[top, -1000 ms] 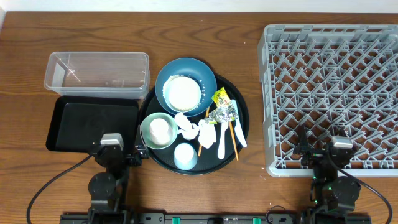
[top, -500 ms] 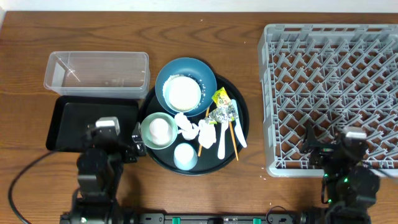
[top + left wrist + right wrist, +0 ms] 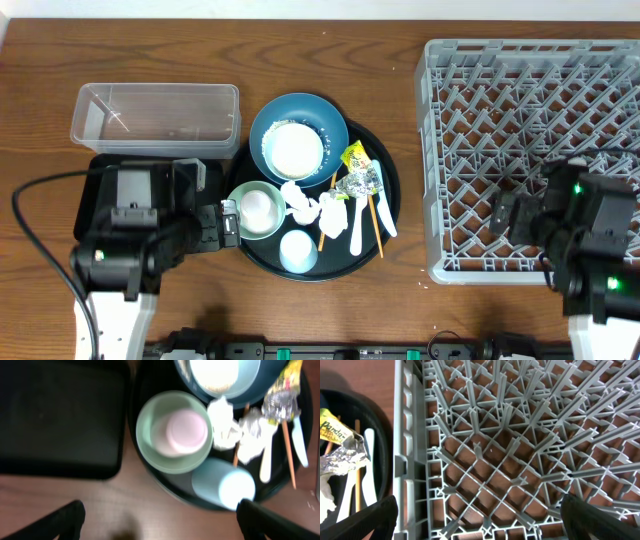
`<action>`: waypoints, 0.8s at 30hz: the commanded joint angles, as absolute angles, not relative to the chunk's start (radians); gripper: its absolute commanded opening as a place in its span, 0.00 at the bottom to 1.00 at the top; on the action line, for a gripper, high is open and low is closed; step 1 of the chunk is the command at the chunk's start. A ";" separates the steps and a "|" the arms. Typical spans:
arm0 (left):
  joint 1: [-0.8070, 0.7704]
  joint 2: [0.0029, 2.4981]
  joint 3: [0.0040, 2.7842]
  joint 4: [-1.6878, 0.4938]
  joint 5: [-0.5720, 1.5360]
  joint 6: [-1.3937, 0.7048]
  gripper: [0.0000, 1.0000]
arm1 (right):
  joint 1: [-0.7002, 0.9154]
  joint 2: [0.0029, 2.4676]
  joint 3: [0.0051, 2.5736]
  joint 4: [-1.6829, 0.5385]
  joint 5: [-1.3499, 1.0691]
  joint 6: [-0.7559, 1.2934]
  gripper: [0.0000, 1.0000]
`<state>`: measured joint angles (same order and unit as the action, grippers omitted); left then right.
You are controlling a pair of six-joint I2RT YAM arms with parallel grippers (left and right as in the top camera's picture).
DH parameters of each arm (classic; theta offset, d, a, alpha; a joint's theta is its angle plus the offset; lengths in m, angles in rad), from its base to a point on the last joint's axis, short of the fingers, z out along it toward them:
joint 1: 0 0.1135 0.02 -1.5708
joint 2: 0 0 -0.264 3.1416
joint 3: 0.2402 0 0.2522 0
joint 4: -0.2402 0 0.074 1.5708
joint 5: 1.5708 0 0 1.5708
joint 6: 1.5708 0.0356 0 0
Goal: Sort waste into correct bins and load items into the dishwasher rack
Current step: 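Reach the left gripper to the crumpled foil and tissue and grasp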
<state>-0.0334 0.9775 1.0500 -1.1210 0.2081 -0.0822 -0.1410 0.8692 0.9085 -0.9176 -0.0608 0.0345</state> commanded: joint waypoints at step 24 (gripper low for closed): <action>-0.368 1.390 1.172 -0.796 0.241 -0.139 0.98 | -0.130 0.943 0.953 -0.937 -0.159 0.059 0.99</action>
<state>-0.2951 1.3354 1.1431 -0.8261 0.2821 -0.1326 -0.1410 0.9443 0.9325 -0.9340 -0.1463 0.0448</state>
